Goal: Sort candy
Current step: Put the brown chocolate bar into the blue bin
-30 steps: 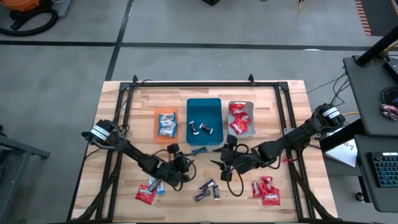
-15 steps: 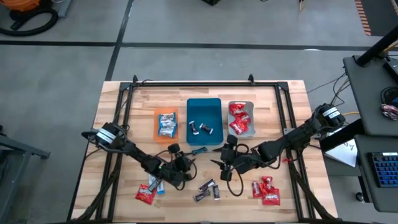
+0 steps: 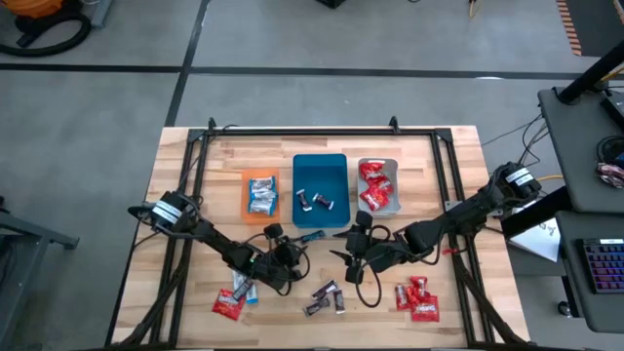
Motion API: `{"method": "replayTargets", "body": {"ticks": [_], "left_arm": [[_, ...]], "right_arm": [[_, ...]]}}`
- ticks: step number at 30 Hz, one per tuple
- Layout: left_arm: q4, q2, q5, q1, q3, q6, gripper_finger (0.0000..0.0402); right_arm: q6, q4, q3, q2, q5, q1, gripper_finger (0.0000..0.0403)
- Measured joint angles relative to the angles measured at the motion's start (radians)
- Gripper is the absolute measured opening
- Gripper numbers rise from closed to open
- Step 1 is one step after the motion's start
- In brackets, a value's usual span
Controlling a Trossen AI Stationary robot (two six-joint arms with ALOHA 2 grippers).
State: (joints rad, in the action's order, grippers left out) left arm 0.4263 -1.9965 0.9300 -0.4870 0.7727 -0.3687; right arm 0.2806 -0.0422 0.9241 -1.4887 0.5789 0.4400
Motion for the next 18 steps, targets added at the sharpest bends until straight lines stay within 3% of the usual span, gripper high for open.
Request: {"method": "replayTargets", "body": {"ticks": [11,18], "left_arm": [[-0.007,0.0,-0.057,0.005,0.0,-0.01,0.0011],[-0.009,0.0,-0.062,0.004,0.0,-0.016,0.0001]], "right_arm": [[0.0,0.0,0.0,0.0,0.0,0.0,0.0192],[0.0,0.0,0.0,0.0,-0.001,0.0,0.0192]]}}
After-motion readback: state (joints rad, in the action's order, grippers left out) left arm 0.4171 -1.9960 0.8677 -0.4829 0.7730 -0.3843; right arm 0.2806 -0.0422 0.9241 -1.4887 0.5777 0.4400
